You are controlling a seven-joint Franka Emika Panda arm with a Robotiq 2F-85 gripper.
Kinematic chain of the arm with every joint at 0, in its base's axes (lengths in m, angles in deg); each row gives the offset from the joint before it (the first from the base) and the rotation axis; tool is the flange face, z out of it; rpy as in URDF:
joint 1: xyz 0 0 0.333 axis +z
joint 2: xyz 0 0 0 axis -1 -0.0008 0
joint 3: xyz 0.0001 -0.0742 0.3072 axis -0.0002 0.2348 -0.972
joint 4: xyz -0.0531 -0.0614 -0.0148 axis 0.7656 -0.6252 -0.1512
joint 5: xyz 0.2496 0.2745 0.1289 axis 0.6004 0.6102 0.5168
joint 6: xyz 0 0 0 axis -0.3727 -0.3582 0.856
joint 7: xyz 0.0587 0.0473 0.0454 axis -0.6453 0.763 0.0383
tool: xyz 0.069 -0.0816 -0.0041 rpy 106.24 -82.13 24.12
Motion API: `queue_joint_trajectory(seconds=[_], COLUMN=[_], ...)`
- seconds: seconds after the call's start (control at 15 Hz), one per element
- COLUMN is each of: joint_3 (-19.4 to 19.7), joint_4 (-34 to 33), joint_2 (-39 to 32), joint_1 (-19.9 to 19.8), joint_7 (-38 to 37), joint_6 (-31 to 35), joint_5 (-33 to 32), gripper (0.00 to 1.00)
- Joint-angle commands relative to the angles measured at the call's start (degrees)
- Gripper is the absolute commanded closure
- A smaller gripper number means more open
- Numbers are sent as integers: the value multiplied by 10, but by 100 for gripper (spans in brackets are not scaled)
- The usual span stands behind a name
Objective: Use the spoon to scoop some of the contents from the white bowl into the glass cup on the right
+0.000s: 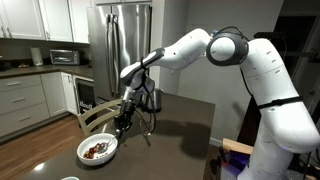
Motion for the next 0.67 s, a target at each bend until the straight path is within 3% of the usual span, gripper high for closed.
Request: queue_joint_trajectory(seconds=[0.0,0.6], joint_3=[6,23], joint_4=[-18,-45], joint_2=[-3,23], joint_1=[-7,-4], joint_7=[-18,-79], joint_6=[-13,-34], joint_5=[-29,-155], gripper=[64,7])
